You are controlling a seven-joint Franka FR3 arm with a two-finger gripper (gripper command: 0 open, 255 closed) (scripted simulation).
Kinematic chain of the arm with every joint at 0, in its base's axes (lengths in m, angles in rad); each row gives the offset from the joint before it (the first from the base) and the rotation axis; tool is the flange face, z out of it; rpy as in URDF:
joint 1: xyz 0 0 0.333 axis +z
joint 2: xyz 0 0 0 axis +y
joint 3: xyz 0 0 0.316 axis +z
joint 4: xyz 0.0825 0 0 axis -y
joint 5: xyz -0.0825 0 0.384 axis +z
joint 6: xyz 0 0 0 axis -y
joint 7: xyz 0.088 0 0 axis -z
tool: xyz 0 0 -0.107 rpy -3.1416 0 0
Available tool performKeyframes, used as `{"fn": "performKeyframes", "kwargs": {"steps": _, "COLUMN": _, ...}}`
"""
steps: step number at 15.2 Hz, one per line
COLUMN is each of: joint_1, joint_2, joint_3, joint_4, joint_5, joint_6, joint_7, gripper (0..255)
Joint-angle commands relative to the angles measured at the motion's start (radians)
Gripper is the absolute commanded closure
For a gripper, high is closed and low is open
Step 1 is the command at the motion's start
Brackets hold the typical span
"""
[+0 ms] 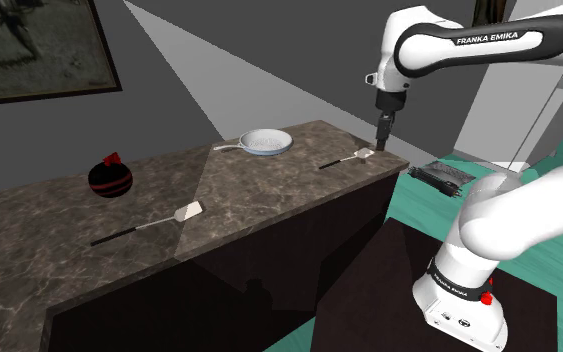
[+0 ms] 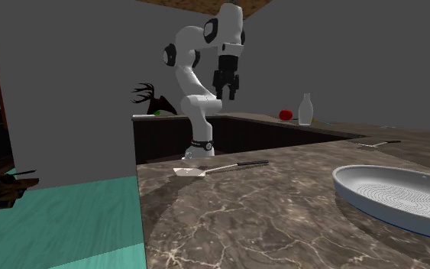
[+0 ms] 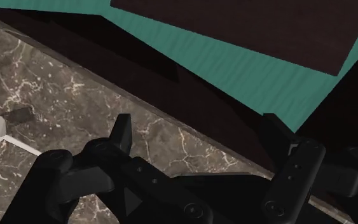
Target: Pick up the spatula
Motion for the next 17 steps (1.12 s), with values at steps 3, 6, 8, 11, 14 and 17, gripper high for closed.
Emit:
{"fn": "performKeyframes", "kwargs": {"steps": 3, "joint_1": 0.030, "joint_2": 0.075, "joint_3": -0.134, "joint_4": 0.004, "joint_5": -0.066, "joint_6": 0.107, "joint_7": -0.239, "gripper": 0}}
{"fn": "performKeyframes", "kwargs": {"steps": 6, "joint_1": 0.064, "joint_2": 0.156, "joint_3": -0.235, "joint_4": 0.029, "joint_5": -0.092, "joint_6": 0.188, "joint_7": -0.416, "gripper": 0}}
{"fn": "performKeyframes", "kwargs": {"steps": 8, "joint_1": 0.095, "joint_2": 0.220, "joint_3": -0.304, "joint_4": 0.056, "joint_5": -0.094, "joint_6": 0.241, "joint_7": -0.537, "gripper": 0}}
{"fn": "performKeyframes", "kwargs": {"steps": 11, "joint_1": 0.156, "joint_2": 0.333, "joint_3": -0.409, "joint_4": 0.111, "joint_5": -0.070, "joint_6": 0.319, "joint_7": -0.726, "gripper": 0}}
{"fn": "performKeyframes", "kwargs": {"steps": 14, "joint_1": 0.230, "joint_2": 0.466, "joint_3": -0.515, "joint_4": 0.180, "joint_5": -0.001, "joint_6": 0.388, "joint_7": -0.934, "gripper": 0}}
{"fn": "performKeyframes", "kwargs": {"steps": 17, "joint_1": 0.304, "joint_2": 0.627, "joint_3": -0.614, "joint_4": 0.262, "joint_5": 0.130, "joint_6": 0.441, "joint_7": -1.172, "gripper": 0}}
